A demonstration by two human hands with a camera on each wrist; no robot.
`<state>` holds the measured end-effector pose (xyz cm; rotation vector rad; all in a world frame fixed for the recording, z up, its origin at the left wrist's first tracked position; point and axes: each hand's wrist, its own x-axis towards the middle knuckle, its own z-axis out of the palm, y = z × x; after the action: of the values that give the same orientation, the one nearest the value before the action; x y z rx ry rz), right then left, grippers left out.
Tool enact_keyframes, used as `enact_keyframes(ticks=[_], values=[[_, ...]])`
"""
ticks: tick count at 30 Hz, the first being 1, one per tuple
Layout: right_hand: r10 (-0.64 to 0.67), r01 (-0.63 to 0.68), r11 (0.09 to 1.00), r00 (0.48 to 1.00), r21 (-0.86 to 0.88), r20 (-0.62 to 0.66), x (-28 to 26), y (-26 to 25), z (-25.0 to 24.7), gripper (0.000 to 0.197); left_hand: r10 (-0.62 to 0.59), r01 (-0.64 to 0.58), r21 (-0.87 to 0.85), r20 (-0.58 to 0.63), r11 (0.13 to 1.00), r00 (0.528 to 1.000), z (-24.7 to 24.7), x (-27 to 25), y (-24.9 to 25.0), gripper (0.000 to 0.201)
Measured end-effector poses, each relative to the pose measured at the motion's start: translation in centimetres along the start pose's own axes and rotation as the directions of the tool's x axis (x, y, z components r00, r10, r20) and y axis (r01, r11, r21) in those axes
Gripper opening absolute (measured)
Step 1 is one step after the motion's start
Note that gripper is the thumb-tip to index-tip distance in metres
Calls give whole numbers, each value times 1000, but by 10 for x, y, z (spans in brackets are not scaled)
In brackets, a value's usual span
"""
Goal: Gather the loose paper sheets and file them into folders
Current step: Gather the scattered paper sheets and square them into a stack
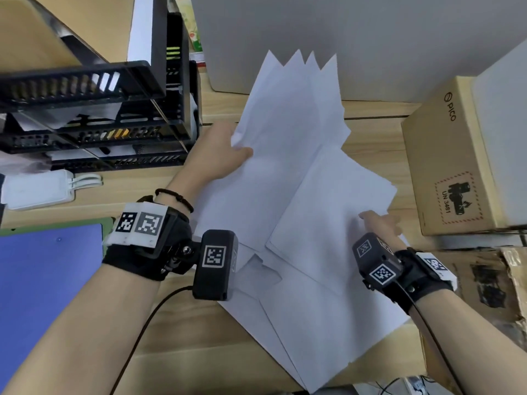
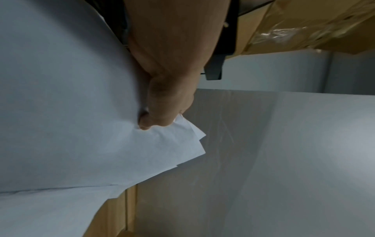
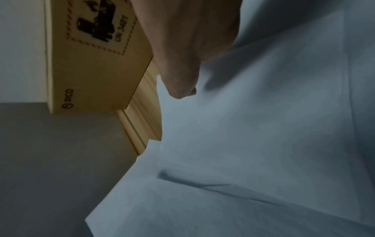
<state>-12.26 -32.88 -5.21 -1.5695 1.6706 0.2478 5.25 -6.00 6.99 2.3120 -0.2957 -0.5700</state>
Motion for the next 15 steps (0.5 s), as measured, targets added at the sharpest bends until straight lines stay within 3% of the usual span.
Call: enact_keyframes(ticks=[2,5,7,9,11,15], values=[[-143,140,986,990,93,20,-9,-12,1,68,32,-32,1,-11,999,999,-7,-3,6,11],[-394,318,882,902,348,173,-28,-29,11,35,56,-58,-41,-26,998,998,-17,-6,11,14],[-446,285,865,814,413,372,-39,-38,25,17,45,-50,-138,-40,989,998,-25,-9,9,10],[-415,201,884,756,423,507,-52,-48,38,11,28,-41,-253,-52,966,998,-33,-13,4,16],[-372,153,907,730,393,573,-57,-50,51,25,25,-49,-335,-73,941,997,-40,-16,-3,15],[-309,141,942,715,305,627,-63,-47,63,92,-11,-57,-484,-136,873,991,-53,-21,-18,19]])
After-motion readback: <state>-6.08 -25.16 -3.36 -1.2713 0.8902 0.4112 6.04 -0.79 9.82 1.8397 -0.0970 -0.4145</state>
